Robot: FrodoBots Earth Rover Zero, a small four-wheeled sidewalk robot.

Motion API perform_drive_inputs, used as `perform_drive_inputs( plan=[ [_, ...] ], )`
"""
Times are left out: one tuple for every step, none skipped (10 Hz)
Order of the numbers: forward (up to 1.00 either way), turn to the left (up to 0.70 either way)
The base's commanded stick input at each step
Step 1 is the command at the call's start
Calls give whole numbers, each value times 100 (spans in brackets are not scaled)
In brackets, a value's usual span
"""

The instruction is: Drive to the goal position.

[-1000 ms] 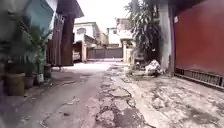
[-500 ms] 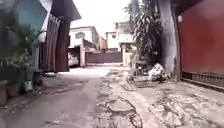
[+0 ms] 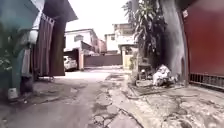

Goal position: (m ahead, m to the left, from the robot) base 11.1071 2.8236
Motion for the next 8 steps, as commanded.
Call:
perform_drive_inputs(
  plan=[
    [70,0],
    [70,0],
    [70,0],
    [70,0],
    [70,0],
    [70,0],
    [70,0],
    [70,0]
  ],
)
